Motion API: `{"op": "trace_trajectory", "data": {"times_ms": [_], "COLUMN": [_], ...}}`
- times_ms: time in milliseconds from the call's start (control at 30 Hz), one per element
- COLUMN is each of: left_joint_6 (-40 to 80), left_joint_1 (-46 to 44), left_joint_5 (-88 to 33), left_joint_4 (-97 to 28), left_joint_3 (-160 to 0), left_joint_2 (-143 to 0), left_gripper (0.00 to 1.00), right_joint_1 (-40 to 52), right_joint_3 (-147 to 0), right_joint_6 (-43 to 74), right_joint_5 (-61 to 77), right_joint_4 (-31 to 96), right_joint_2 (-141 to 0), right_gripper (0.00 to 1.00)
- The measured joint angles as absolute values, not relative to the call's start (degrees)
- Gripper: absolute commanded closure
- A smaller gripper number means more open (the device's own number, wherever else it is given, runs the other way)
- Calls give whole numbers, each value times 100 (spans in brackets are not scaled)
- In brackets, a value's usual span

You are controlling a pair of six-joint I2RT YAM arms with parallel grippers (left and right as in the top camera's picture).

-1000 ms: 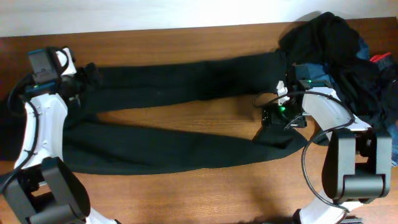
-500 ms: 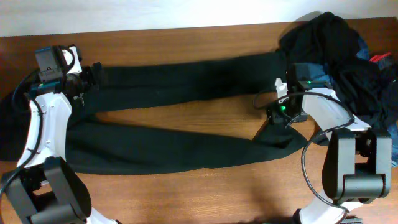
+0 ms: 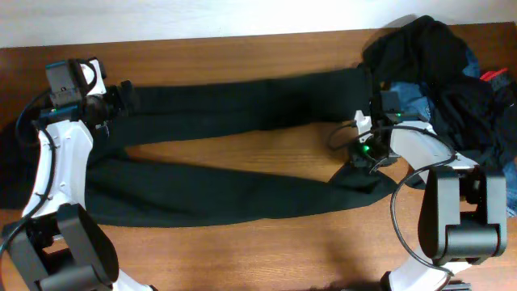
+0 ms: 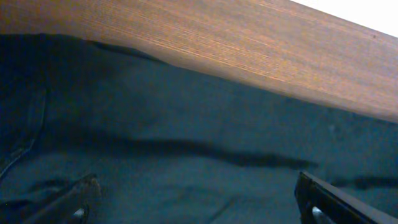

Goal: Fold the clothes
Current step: 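Pull the trouser legs apart with both grippers to flatten them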

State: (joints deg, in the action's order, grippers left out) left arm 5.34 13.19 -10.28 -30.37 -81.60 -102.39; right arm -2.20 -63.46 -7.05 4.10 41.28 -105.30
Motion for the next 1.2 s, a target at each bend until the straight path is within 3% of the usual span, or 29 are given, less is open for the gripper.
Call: {"op": "trace_trajectory", "data": {"times_ms": [67,333,733,1033,1067,1100,1133,1200], "left_joint_6": [534,534,534,534,534,534,534,534], "left_joint_1": [1319,1319,1319,1319,1319,1319,1319,1319], "left_joint_5": [-1028,-1026,-1026,-1026,-1026,-1026,-1026,-1026], "left_joint_4": [-3037,-3035,-3022,-2993,-2976,-2967,-2954,-2939], "left_joint_3": [-8160,-8160,-8160,-8160,-8160,-8160,-8160,-8160], "left_joint_2": [-10239,-10239,-10239,-10239,-10239,-10239,-10239,-10239], "left_gripper": [1,1,1,1,1,1,1,1], "right_joint_1": [-220,-220,-561,-840,-908,-958,-1033,-1155], "right_joint_3": [-6346,-6375,-8215,-8291,-8281,-8270,-8250,-8237], "right_joint_6": [-698,-615,-38,1011,1125,1190,1275,1376], "right_joint_5": [416,427,231,-467,-519,-556,-602,-672], "right_joint_4": [4112,4045,5478,6657,6775,6803,6814,6814], "right_joint_2": [-10530,-10530,-10525,-10516,-10516,-10516,-10516,-10516], "right_gripper": [96,96,96,96,90,69,40,1]}}
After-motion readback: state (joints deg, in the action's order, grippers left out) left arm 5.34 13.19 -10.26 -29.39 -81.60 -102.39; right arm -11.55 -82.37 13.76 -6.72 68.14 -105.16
